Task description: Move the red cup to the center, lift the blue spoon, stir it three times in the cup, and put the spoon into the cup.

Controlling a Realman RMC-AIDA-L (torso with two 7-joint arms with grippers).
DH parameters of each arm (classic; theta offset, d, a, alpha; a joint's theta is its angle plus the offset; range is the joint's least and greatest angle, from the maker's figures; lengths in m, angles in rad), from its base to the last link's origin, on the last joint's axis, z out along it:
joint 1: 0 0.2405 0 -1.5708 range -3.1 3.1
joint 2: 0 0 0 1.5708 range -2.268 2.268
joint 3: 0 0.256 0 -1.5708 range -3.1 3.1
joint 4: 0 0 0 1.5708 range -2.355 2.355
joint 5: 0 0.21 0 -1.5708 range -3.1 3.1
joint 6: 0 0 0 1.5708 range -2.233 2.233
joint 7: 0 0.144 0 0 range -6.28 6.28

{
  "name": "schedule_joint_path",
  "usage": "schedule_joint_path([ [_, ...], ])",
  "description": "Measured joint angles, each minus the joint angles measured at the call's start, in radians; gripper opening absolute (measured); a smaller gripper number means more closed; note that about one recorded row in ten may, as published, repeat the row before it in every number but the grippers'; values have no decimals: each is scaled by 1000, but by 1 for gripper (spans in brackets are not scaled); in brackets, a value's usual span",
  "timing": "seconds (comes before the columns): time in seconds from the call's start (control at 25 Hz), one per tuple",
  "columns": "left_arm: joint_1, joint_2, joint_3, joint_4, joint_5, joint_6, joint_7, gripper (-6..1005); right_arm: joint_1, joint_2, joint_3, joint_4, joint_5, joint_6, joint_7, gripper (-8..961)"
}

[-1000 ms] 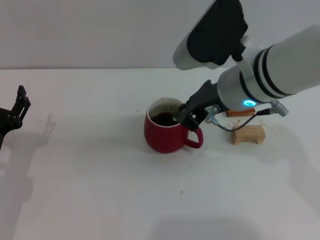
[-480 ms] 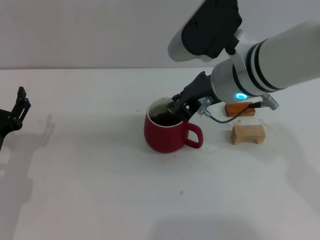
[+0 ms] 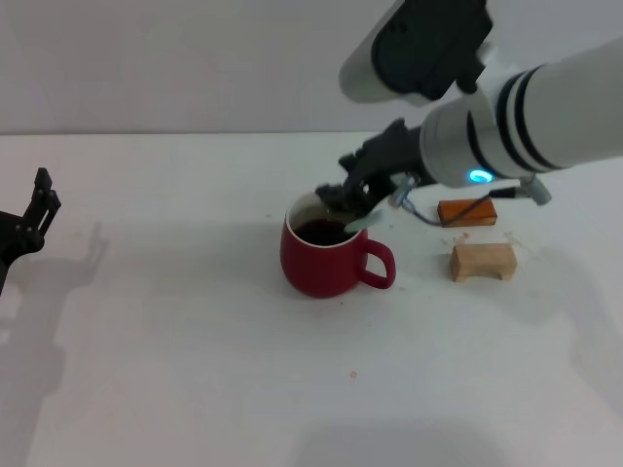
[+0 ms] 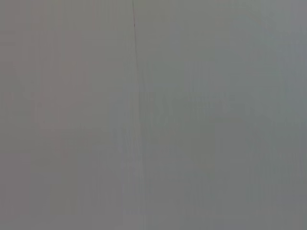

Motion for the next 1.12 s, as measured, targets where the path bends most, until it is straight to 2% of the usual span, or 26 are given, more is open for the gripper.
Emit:
schedule_joint_path([
  [0.12, 0, 0, -1, -1, 0, 0, 0, 855, -43, 0, -1, 39, -53, -98, 2, 404],
  [0.16, 0, 0, -4, -2, 0, 0, 0, 855, -92, 0, -3, 63, -104, -215, 5, 405],
  [0.2, 0, 0, -4, -2, 0, 0, 0, 855, -92, 0, -3, 63, -104, -215, 5, 407],
  [0.24, 1, 0, -6, -3, 0, 1, -1, 855, -165, 0, -2, 81, -133, -372, 4, 408],
  [0.28, 2, 0, -7, -3, 0, 1, -3, 855, -165, 0, -2, 81, -133, -372, 4, 410],
  [0.32, 2, 0, -9, -2, -1, 1, -4, 855, -214, -1, 0, 88, -140, -471, 4, 411],
  [0.36, 6, 0, -20, -2, -2, 2, -9, 855, -326, -2, -6, 95, -140, -684, 1, 412],
  [0.4, 8, 0, -25, -2, -1, 2, -9, 855, -326, -2, -6, 95, -140, -684, 1, 414],
  [0.6, 19, 0, -47, -6, -1, 3, -13, 855, -599, -2, -102, 13, -166, -1265, 0, 427],
  [0.64, 20, 0, -53, -6, -2, 3, -14, 855, -682, -1, -156, -85, -184, -1549, 0, 430],
  [0.68, 22, -1, -62, -6, -2, 2, -16, 855, -712, 0, -178, -149, -184, -1693, 0, 433],
  [0.72, 24, -1, -66, -6, -2, 2, -22, 855, -712, 0, -178, -149, -184, -1693, 0, 436],
  [0.76, 26, -1, -73, -4, -2, 2, -45, 855, -745, 4, -211, -273, -156, -1947, 6, 439],
  [0.8, 26, -1, -73, -4, -2, 2, -45, 855, -745, 4, -211, -273, -156, -1947, 6, 442],
  [0.88, 26, 0, -78, 0, -2, 1, -70, 855, -753, 7, -249, -413, -60, -2175, 8, 448],
  [1.0, 26, 0, -82, 2, -2, 0, -76, 855, -745, 4, -309, -545, 120, -2344, 14, 457],
  [1.08, 26, 0, -83, 5, -2, -1, -75, 855, -746, 2, -337, -648, 225, -2420, 79, 463],
  [1.12, 26, 0, -83, 7, -2, -1, -75, 855, -746, 2, -337, -648, 225, -2420, 79, 489],
])
